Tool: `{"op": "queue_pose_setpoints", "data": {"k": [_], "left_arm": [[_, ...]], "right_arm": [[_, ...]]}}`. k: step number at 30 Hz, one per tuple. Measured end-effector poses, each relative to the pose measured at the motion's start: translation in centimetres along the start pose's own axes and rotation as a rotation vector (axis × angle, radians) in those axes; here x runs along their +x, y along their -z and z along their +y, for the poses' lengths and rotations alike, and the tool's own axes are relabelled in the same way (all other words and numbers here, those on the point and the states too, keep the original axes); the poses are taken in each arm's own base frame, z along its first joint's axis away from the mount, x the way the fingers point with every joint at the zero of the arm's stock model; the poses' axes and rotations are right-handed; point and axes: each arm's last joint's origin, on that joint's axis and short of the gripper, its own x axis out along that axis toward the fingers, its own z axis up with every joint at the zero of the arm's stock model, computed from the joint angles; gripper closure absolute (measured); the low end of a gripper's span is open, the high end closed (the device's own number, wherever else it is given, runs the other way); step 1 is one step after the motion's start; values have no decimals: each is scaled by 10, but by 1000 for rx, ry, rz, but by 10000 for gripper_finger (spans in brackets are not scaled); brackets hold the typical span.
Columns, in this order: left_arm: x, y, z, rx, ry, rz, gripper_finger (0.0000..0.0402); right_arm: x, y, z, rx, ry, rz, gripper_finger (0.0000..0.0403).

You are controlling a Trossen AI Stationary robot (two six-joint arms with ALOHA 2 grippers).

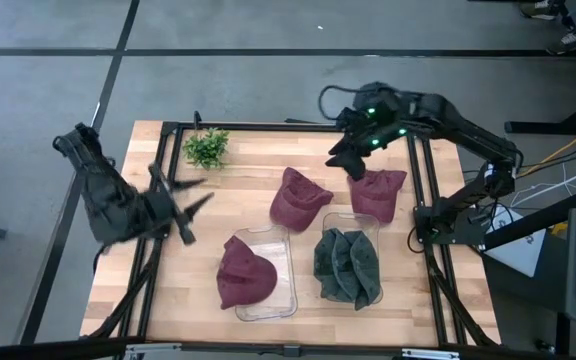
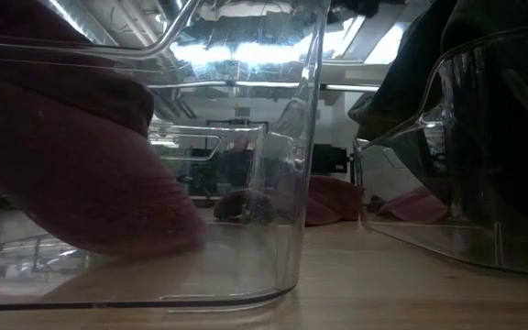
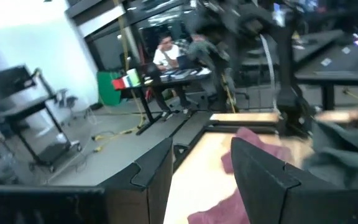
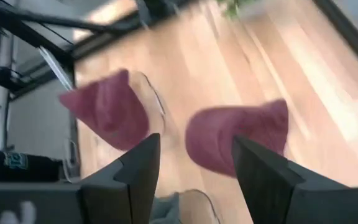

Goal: Pick & Place hat
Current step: Put the left pink cap into the left transparent bin

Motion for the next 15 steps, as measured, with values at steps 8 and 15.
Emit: {"op": "queue_pose_setpoints", "data": {"k": [8, 15], "left_arm": [[11, -10, 34, 8, -107, 10, 243], [19, -11, 56, 104, -192, 32, 247]], "right_arm": [[69, 5, -37, 22, 30, 203, 205], [128, 9, -69, 36, 55, 310, 205]]}}
